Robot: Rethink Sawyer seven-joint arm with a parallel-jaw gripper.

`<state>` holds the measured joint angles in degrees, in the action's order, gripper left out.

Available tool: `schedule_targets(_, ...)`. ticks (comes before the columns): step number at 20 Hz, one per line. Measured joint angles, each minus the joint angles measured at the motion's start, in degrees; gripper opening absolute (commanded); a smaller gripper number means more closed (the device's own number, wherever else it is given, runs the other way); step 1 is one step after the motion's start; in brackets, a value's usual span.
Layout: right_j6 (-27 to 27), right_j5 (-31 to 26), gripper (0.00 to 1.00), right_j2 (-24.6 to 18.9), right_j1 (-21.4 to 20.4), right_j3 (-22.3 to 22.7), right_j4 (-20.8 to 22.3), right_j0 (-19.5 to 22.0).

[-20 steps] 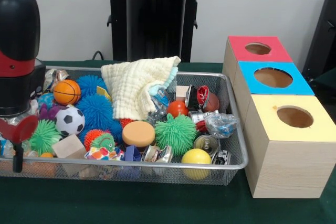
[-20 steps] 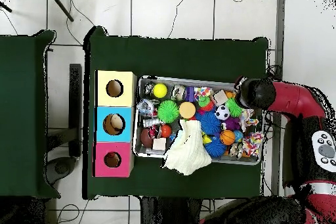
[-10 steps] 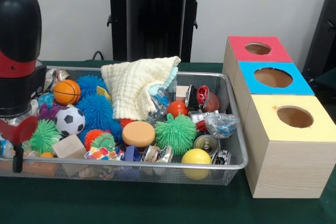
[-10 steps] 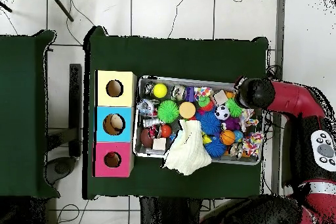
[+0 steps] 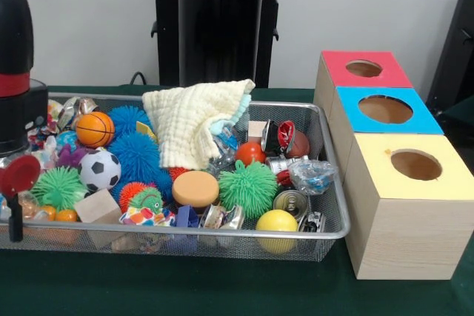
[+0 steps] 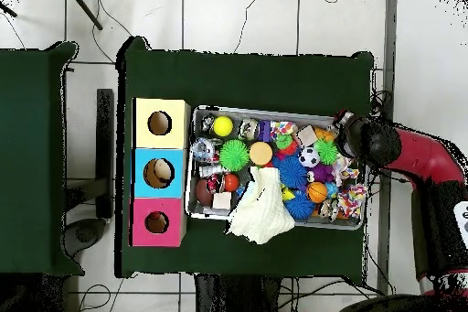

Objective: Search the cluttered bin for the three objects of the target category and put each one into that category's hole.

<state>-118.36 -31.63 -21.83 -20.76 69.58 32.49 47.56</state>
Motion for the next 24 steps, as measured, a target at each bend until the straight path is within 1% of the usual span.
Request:
schedule_targets(11, 0.0, -0.28, 1.0, 0.06, -3.39, 4.28, 0.39, -3.37)
schedule_targets(17, 0.0, -0.28, 1.0, 0.06, -4.0, 5.22, 0.87, -3.65)
schedule_targets(24, 0.0, -0.22, 1.0, -0.23, -3.97, 4.94, 2.7, -3.73)
